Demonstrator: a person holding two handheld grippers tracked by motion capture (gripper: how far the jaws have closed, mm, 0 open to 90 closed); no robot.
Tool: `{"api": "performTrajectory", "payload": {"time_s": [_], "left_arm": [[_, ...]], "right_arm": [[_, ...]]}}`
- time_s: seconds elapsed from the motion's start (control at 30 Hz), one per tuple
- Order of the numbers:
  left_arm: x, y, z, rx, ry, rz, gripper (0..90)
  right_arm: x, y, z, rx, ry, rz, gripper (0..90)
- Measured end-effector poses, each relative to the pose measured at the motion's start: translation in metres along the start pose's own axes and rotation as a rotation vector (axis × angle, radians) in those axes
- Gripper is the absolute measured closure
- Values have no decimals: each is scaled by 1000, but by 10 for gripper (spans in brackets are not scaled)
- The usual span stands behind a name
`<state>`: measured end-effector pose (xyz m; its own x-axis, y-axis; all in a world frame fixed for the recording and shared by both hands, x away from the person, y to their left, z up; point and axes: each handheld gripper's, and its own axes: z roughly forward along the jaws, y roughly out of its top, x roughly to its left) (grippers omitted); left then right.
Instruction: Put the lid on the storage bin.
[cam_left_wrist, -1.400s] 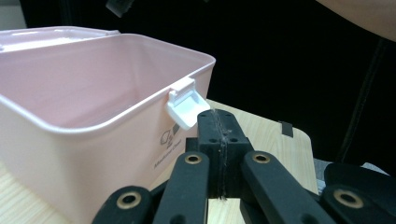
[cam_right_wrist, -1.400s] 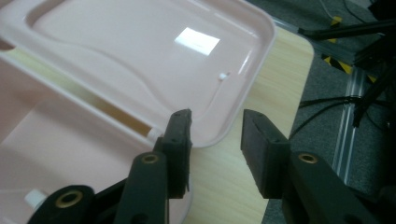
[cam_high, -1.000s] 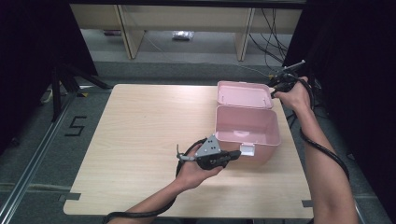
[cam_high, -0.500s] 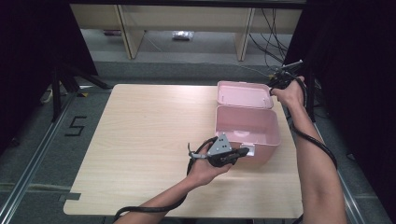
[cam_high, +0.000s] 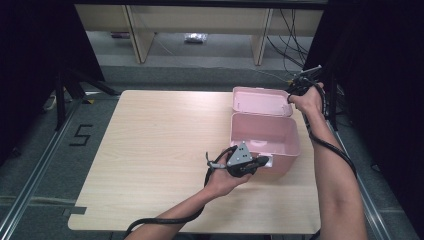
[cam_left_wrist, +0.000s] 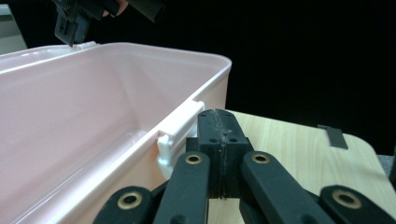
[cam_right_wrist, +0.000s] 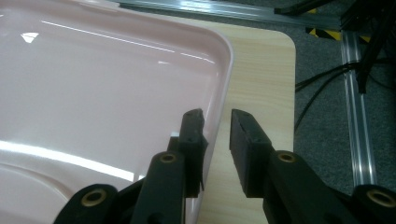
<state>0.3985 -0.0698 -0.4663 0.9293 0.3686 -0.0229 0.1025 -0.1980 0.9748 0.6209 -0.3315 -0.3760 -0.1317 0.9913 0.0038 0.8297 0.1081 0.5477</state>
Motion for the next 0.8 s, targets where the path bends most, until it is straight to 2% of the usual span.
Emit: {"api": "performTrajectory", "payload": {"time_s": [0.07,0.13,0.2,0.23,0.27,0.3,0.37,0.4,0.43,0.47,0.5,0.53,0.6,0.67,0.7,0.73,0.8], "left_arm": [[1,-2,1,7,4,-3,898],[2,-3,2,7,6,-2,898],[2,-3,2,9,6,-4,898],[2,-3,2,9,5,-3,898],[2,-3,3,3,4,-3,898],[2,-4,3,3,2,-2,898],[2,-4,3,7,5,-5,898],[2,-4,3,6,5,-5,898],[2,-4,3,6,5,-7,898],[2,-4,3,4,3,-9,899],[2,-4,3,5,3,-11,899],[3,-4,3,7,-2,-6,899],[2,-4,3,7,-3,-17,899],[2,-4,3,8,2,-18,899],[2,-4,3,8,3,-17,899],[2,-4,3,8,4,-16,899],[2,-4,3,9,4,-15,899]], "right_arm": [[1,0,1,-1,0,28,754],[0,2,1,6,-8,6,755],[2,2,3,8,-5,37,754],[0,2,5,-1,-12,14,754],[0,3,5,0,-11,11,754],[1,3,6,4,-8,39,754],[-1,3,7,2,-14,26,754],[0,3,7,8,-13,33,755],[2,3,8,17,-3,67,754],[0,4,8,16,-10,34,755],[-1,4,9,4,-14,26,754],[-1,4,10,1,-15,26,754],[1,4,11,6,-14,60,756],[-1,5,13,-5,-10,30,758],[0,5,14,-10,-15,31,759],[2,5,14,13,-8,67,761],[1,5,18,-3,-21,47,766]]}}
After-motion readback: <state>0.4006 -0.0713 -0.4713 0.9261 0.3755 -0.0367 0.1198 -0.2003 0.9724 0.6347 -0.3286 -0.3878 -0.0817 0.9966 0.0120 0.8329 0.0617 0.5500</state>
